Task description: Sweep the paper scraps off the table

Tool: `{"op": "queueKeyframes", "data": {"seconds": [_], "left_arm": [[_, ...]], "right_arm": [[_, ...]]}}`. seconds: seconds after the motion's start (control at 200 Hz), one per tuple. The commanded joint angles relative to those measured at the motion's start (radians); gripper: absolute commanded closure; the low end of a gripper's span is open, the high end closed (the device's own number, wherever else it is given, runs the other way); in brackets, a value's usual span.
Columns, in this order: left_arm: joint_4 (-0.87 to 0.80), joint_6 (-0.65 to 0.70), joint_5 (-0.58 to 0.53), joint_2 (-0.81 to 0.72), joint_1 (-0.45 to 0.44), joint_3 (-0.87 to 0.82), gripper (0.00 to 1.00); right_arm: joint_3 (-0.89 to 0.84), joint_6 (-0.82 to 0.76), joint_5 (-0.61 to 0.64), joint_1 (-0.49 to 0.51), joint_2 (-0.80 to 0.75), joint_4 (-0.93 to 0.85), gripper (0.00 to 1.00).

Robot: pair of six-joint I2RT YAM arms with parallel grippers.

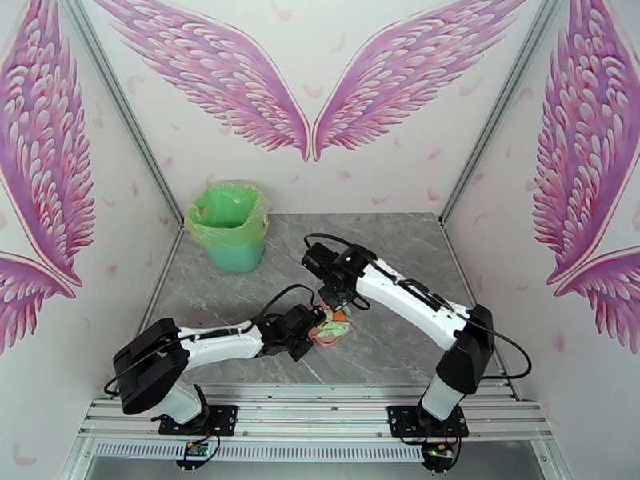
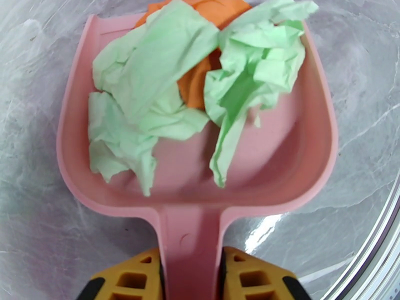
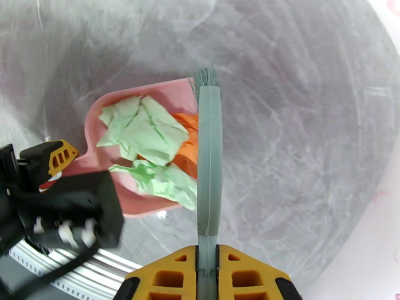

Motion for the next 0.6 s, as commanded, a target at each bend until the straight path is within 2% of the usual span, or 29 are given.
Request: {"op": "queueKeyframes", "data": {"seconds": [0.0, 0.17, 0.29, 0.595], "left_arm": [[0.041, -0.017, 0.001, -0.057, 0.006, -0.029, 1.00], [0.050, -0.015, -0.016, -0.106, 0.005, -0.039, 1.00], [-0.001, -0.007, -0.038, -0.159, 0.006, -0.009, 1.00], [-0.205, 0.017, -0.040, -0.288, 0.065, 0.132, 1.00]], "right_arm": [[0.054, 0.037, 0.088, -0.034, -0.100, -0.057, 1.00], [0.021, 0.053, 0.113, -0.079, -0.210, -0.066, 1.00], [-0.097, 0.072, 0.103, -0.128, -0.290, -0.042, 1.00], [-0.510, 0.161, -0.125, -0.284, -0.630, 0.240, 1.00]]}}
